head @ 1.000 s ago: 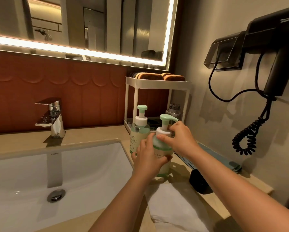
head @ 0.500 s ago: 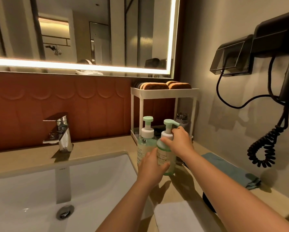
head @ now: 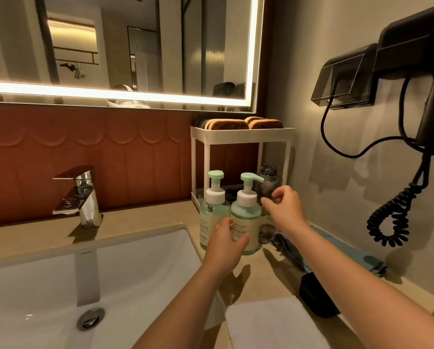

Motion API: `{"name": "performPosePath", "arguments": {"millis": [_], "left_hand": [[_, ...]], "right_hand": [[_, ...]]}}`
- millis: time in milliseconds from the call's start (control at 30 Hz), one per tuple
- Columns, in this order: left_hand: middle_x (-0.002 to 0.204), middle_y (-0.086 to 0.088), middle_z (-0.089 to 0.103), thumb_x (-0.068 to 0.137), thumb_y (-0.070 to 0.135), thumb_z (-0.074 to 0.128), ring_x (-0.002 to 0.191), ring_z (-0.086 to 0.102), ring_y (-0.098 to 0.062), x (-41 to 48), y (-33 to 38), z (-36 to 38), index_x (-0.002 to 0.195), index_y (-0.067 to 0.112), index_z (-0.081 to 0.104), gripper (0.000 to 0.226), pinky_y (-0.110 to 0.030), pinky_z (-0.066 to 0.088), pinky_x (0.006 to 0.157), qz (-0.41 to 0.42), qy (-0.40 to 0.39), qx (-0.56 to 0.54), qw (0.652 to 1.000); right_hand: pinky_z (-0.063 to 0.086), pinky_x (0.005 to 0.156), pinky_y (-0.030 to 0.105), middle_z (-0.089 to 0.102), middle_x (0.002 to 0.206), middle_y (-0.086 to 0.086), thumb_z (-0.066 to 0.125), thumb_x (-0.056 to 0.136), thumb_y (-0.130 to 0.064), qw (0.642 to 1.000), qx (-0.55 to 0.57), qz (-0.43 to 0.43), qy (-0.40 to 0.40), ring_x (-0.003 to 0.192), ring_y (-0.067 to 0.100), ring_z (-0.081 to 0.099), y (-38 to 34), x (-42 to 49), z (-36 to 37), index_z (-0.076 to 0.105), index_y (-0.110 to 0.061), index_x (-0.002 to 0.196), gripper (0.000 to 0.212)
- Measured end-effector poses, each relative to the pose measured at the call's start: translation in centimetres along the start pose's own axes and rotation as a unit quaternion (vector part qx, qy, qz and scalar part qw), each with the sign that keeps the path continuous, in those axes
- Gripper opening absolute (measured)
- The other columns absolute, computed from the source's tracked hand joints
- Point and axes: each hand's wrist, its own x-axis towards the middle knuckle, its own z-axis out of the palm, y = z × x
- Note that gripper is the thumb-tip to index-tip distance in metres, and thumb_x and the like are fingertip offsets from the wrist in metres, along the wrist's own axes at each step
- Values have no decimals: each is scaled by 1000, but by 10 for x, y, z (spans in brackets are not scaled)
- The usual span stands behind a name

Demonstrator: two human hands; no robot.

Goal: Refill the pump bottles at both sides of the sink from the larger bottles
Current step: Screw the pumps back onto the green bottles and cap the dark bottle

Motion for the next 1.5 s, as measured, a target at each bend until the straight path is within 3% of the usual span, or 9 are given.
{"name": "performPosePath", "arguments": {"millis": [133,267,400,633,833,1033,1267,1400,1500], "left_hand": [[126,0,53,90,25,59,106,51,-12,2,1,-6,130,17,44,43,-36,49,93,8,1,-10,1000],[126,-2,52,91,21,58,107,52,-14,5,6,-13,133,17,42,45,-35,49,94,31,-19,-1,999],[129,-3,51,90,23,58,112,52,-16,11,14,-19,133,18,42,46,-35,48,95,57,-22,22,998],[121,2,52,90,28,58,103,54,-12,15,16,-20,129,22,45,41,-30,49,87,84,-24,28,996],[111,7,51,91,28,58,95,52,-5,12,19,-19,125,21,47,37,-24,44,81,83,-16,-7,996],[119,4,53,89,31,61,103,53,-9,-4,33,-23,125,21,48,40,-27,47,86,94,-35,-24,995],[135,5,43,80,39,69,118,44,-9,-34,47,-34,133,27,40,61,-29,42,98,122,-85,5,989],[147,6,27,72,37,77,133,30,-13,-48,50,-33,143,29,25,88,-34,32,109,122,-127,6,984],[147,7,28,69,35,81,133,30,-11,-55,46,-30,143,35,21,95,-32,32,109,127,-107,-42,985]], "right_hand": [[39,88,32,40,127,9,68,83,-30,999,17,31,31,109,24,46,6,17,-17,45,-12,119,46],[35,103,42,27,146,8,73,78,-36,998,20,44,-29,131,28,35,7,32,-18,26,-19,142,81],[33,108,44,27,150,9,76,75,-35,996,38,55,-65,136,29,30,10,44,-5,19,-17,146,92],[44,88,34,57,123,8,78,73,-25,995,89,30,19,113,24,53,10,43,11,44,-11,127,65],[41,82,27,53,113,-1,76,76,-27,981,169,-3,96,100,13,49,-8,41,-15,43,-14,129,63],[44,84,29,57,112,-3,75,76,-32,975,187,-52,109,103,14,55,-28,24,-56,46,-18,124,58],[40,68,14,60,105,-7,71,78,-34,977,199,-71,26,96,7,56,-37,-31,-78,50,-17,122,52],[45,70,16,64,102,-11,73,76,-32,978,188,-76,-56,94,0,59,-32,-59,-68,52,-23,114,44],[46,62,7,63,100,-14,73,77,-28,975,176,-72,-111,92,-5,58,-32,-70,-63,50,-24,113,43]]}}
